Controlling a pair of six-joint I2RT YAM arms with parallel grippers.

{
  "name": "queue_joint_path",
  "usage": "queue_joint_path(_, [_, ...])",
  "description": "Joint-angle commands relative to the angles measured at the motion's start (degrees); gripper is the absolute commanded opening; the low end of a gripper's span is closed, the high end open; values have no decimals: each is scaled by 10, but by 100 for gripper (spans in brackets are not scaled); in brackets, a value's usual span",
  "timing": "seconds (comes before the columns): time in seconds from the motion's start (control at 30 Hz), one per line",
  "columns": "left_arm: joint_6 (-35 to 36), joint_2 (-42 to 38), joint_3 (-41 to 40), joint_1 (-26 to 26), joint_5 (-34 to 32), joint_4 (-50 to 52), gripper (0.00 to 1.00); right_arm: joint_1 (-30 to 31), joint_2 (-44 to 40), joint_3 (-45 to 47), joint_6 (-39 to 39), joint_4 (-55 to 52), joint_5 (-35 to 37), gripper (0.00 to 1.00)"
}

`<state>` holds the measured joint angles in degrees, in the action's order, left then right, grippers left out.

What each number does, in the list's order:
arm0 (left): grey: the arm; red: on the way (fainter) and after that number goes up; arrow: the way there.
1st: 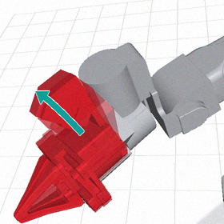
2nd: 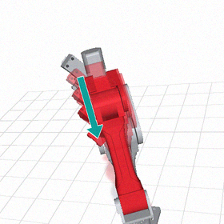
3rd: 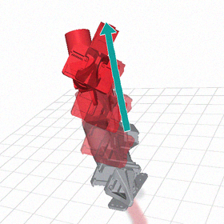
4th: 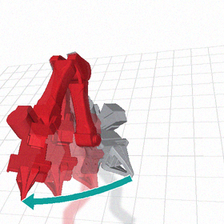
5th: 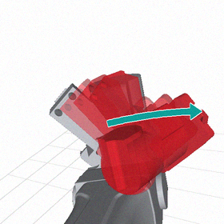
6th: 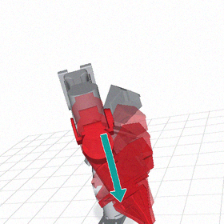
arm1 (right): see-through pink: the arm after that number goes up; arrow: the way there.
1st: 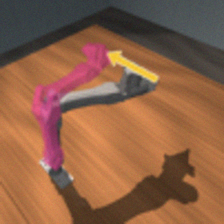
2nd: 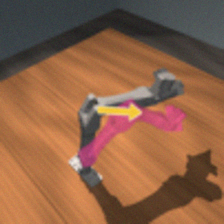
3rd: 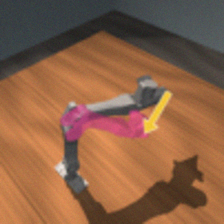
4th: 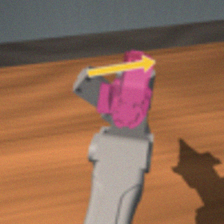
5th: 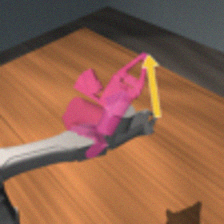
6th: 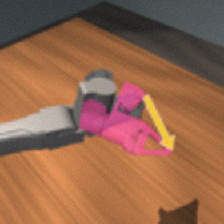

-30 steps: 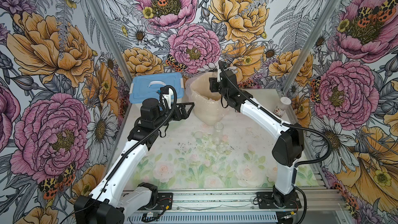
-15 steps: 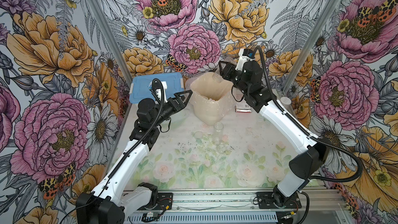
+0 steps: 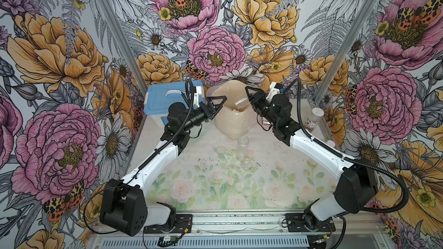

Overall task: Empty the moldy dried flower tea in the jars
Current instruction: Place the jar at the center of the board.

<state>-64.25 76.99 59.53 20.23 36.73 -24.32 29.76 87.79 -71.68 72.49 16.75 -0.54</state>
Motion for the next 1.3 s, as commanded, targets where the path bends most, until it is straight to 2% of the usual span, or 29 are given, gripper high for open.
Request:
queue_joint_path(0.0, [-19, 14, 23, 12, 12, -29, 99, 3, -32, 15, 56, 77, -6, 0])
queue_joint_path(0.43, [-31, 43, 42, 29, -10, -20, 99, 9, -37, 34, 67, 98, -7, 0])
queue_joint_path(1.27, [-83, 84, 65, 41, -1, -51, 99, 39, 1, 31, 93, 136, -12, 0])
